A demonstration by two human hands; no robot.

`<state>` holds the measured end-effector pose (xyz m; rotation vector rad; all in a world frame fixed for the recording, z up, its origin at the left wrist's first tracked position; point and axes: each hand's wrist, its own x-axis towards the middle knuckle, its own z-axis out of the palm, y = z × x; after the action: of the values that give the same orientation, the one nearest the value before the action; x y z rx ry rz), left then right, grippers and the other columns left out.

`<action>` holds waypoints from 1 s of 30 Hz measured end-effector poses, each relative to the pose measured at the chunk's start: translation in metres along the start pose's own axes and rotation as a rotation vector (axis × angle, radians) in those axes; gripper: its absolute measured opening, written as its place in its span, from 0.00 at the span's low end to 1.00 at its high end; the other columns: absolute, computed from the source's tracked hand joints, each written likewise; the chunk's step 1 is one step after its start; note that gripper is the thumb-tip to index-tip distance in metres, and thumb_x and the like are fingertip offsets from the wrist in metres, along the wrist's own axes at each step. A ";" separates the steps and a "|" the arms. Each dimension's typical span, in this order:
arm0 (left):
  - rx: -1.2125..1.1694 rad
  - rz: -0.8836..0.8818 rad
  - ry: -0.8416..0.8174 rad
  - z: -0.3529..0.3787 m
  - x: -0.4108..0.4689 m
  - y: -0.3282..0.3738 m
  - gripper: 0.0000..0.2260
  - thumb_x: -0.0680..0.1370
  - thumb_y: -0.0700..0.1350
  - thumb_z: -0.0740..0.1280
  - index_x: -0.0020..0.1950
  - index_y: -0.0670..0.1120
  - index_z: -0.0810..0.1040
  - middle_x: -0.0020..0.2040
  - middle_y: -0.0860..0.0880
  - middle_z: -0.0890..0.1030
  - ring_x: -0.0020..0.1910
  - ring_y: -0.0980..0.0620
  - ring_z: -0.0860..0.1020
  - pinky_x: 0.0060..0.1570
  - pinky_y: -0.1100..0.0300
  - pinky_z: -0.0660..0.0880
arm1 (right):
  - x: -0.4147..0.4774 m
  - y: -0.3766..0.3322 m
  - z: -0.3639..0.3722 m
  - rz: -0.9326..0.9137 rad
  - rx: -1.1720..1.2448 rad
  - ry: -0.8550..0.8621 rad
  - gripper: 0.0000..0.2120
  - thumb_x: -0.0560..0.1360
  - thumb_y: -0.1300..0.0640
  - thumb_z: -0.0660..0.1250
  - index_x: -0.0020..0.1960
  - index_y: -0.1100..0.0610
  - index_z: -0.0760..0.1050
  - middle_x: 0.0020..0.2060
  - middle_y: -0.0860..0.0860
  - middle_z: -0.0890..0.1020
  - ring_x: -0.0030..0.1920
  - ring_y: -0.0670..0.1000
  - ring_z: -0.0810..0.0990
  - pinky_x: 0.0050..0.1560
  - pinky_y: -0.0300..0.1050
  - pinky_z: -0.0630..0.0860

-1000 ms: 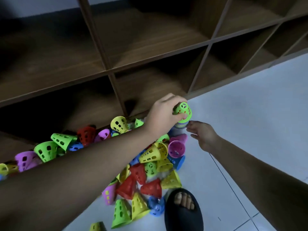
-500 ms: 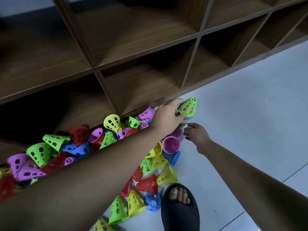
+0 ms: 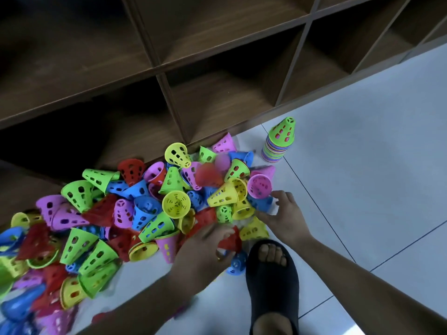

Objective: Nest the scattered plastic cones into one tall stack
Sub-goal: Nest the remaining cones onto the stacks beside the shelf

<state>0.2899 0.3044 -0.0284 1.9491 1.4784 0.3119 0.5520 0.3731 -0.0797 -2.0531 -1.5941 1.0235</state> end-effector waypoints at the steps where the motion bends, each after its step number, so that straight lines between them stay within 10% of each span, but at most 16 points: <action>1: 0.008 0.015 -0.013 0.008 -0.008 -0.005 0.19 0.76 0.58 0.70 0.67 0.61 0.74 0.63 0.61 0.77 0.56 0.59 0.80 0.54 0.58 0.80 | 0.000 -0.001 0.003 -0.008 -0.019 -0.009 0.31 0.70 0.46 0.81 0.69 0.52 0.74 0.60 0.48 0.73 0.59 0.50 0.77 0.59 0.46 0.76; 18: 0.338 0.150 -0.109 0.083 -0.010 -0.034 0.31 0.70 0.59 0.77 0.71 0.57 0.73 0.59 0.54 0.76 0.59 0.48 0.77 0.60 0.50 0.75 | 0.019 -0.009 -0.005 0.016 -0.148 -0.096 0.29 0.68 0.46 0.82 0.66 0.51 0.79 0.54 0.50 0.76 0.47 0.48 0.77 0.47 0.37 0.69; 30: -0.054 0.053 0.242 0.027 -0.006 -0.001 0.24 0.74 0.64 0.75 0.67 0.57 0.79 0.59 0.58 0.81 0.56 0.55 0.76 0.56 0.61 0.72 | -0.012 0.033 -0.015 0.124 0.140 0.063 0.24 0.73 0.50 0.80 0.68 0.45 0.80 0.51 0.44 0.85 0.50 0.46 0.82 0.50 0.41 0.77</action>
<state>0.3023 0.2895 -0.0480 1.9638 1.5521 0.6237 0.5839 0.3537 -0.0873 -2.0888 -1.3390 1.0696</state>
